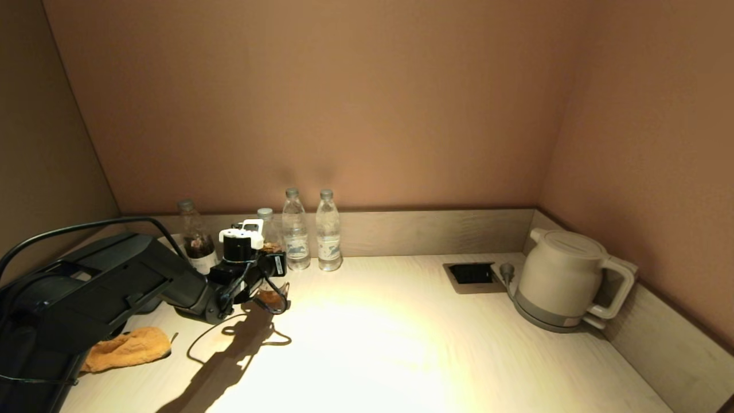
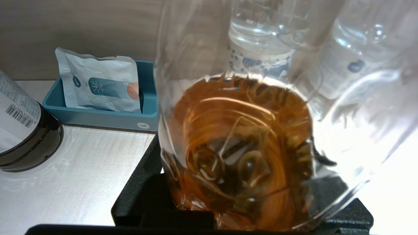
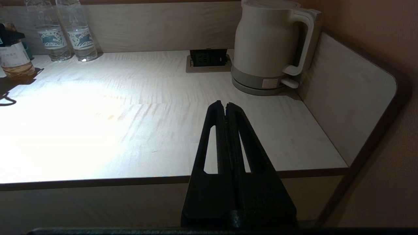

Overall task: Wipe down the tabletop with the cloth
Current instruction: Place the bottle at the back of the table

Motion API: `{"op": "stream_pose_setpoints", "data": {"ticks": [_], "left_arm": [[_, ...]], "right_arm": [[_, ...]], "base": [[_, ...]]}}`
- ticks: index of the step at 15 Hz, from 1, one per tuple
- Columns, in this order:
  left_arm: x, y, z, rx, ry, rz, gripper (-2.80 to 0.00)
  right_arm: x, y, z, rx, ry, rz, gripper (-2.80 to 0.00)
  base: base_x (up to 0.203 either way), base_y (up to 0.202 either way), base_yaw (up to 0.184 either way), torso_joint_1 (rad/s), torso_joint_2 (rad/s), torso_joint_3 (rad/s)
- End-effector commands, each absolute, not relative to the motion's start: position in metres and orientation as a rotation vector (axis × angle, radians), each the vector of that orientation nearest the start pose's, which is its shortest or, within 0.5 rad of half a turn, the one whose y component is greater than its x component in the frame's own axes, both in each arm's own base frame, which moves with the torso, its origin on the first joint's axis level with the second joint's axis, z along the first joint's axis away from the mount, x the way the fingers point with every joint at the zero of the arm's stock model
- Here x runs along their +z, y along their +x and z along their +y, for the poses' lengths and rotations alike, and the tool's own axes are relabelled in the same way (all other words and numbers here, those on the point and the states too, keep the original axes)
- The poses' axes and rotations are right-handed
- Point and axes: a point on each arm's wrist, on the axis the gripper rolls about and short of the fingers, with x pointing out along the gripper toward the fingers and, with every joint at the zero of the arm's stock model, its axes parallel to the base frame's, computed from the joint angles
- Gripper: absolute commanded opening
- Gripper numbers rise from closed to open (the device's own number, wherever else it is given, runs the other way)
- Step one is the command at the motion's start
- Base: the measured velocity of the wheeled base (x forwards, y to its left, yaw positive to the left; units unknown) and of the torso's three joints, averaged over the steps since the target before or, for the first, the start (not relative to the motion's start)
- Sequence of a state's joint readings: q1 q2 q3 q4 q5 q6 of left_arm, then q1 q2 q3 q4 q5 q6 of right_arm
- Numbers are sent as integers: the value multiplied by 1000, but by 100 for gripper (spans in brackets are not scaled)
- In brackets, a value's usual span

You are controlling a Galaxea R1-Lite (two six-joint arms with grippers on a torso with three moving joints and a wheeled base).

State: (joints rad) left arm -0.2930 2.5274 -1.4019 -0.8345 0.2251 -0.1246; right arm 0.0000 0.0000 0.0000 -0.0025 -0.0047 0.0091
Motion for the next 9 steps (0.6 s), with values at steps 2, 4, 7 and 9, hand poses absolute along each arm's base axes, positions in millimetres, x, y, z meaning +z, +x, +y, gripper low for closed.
{"op": "stream_pose_setpoints", "data": {"ticks": [2,4,7,9], "left_arm": [[19,467,-136,-47,-52,279,0],[19,467,-136,-47,-52,276,0],[30,465,-136,-44,-58,248,0],[36,464,-135,-39,-59,238,0]], "right_arm": [[76,-23,0,-5,9,-3,-280],[76,-23,0,-5,9,-3,-280],[76,-23,0,-5,9,-3,-280],[76,-23,0,-5,9,-3,-280]], "base": [[0,0,0,0,0,0],[0,0,0,0,0,0],[0,0,0,0,0,0],[0,0,0,0,0,0]]}}
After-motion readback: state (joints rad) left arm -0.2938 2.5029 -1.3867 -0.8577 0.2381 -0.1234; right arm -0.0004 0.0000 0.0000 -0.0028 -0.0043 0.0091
